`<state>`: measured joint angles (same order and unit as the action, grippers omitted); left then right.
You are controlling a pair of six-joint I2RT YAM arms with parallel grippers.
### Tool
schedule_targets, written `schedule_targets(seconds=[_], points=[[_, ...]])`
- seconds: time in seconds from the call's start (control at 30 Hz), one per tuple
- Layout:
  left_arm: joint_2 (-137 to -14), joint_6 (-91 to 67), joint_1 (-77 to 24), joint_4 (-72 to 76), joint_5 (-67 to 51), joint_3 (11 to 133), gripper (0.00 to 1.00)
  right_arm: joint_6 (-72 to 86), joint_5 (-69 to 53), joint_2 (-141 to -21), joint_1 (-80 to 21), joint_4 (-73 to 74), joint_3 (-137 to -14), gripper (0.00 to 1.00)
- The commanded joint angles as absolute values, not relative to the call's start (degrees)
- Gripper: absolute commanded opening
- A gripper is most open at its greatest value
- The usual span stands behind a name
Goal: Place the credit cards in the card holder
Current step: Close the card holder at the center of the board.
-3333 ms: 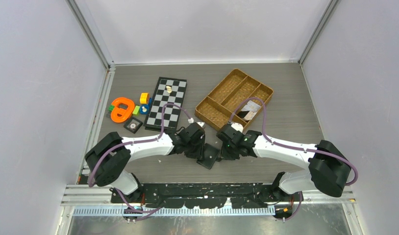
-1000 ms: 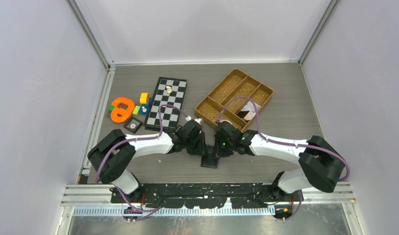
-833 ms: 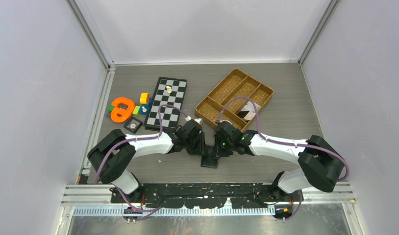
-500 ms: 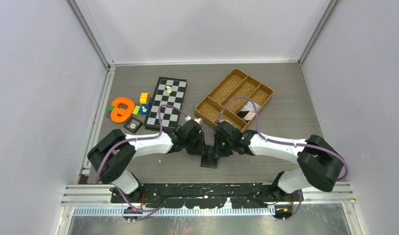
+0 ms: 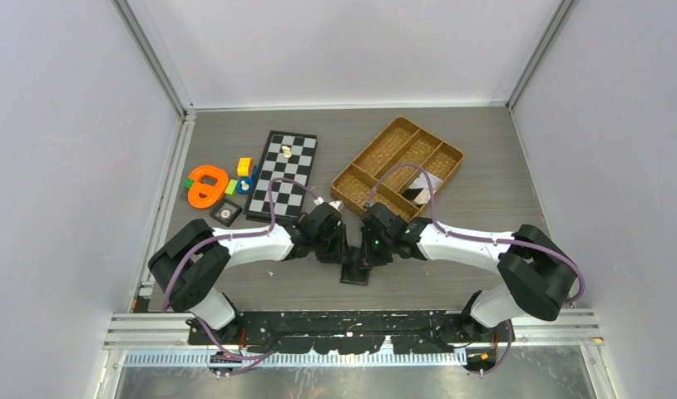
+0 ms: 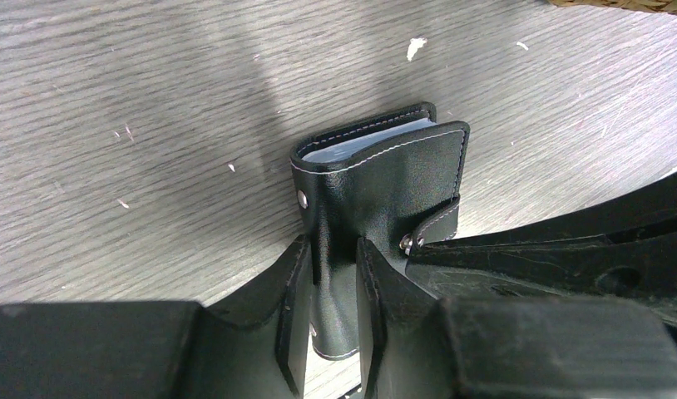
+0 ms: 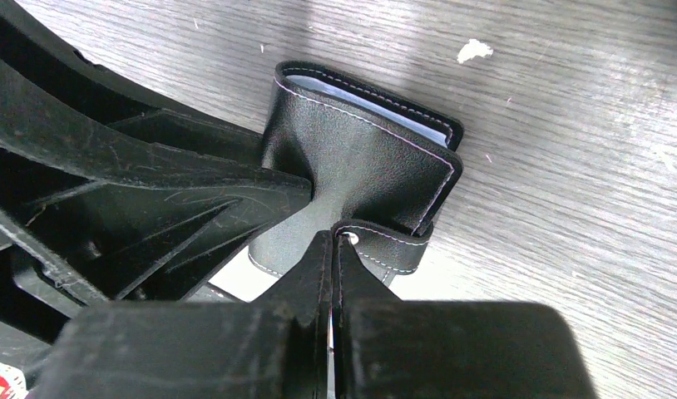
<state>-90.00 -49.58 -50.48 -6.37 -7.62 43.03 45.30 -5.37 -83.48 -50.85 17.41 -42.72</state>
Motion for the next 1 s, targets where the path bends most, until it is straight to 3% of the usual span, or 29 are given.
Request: schedule_targets(seconds=[0.0, 0.53, 0.8, 0.97], points=[[-91.4, -50.0, -50.8, -5.2, -7.6, 41.8, 0.24, 46.4, -4.7, -87.5, -51.3, 16.7, -42.5, 0.01], [-90.7, -50.3, -50.5, -4.8, -7.6, 41.0, 0.24, 48.9, -0.2, -95.2, -51.3, 24.4, -46.3, 0.01], [-89.7, -50.2, -50.0, -4.7, -7.2, 40.4, 0.24, 48.5, -0.2, -93.2, -51.3, 24.2, -46.5, 0.01], [-88.1, -49.4, -49.4, -4.4, -7.1, 40.1, 0.32, 46.1, -1.7, -88.9, -51.3, 23.4, -47.8, 0.00]])
